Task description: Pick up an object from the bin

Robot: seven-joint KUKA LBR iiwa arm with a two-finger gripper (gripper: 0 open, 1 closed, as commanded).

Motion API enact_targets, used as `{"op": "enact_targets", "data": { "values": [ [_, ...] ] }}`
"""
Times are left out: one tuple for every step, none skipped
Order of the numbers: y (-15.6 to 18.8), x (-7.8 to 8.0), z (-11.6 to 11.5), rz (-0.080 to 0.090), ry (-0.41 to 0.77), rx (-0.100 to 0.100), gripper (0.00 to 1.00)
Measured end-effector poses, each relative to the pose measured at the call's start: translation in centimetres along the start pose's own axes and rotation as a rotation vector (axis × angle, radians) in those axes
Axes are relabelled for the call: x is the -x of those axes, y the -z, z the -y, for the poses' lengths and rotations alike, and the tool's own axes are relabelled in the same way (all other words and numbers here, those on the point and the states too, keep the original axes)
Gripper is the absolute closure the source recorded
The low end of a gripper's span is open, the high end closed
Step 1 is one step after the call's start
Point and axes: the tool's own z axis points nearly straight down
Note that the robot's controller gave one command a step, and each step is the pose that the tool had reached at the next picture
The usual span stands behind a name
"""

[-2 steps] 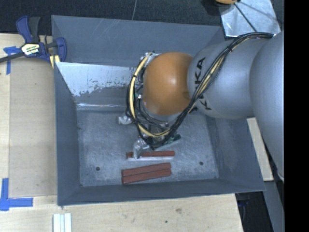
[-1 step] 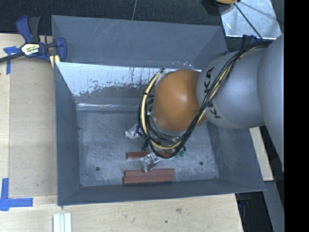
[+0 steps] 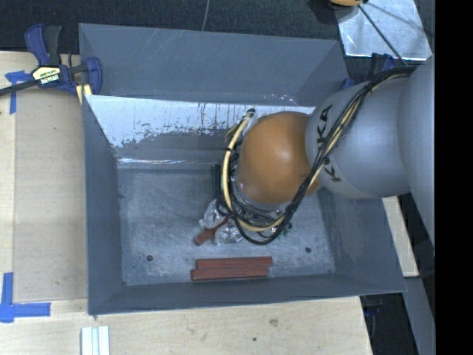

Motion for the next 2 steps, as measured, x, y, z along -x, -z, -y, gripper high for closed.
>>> {"op": "enact_targets", "data": {
  "values": [
    [0.0, 0.0, 0.0, 0.000, 0.000, 0.000, 1.00],
    [15.0, 2.5, 0.0, -0.022, 0.053, 0.004, 1.00]
  ]
}}
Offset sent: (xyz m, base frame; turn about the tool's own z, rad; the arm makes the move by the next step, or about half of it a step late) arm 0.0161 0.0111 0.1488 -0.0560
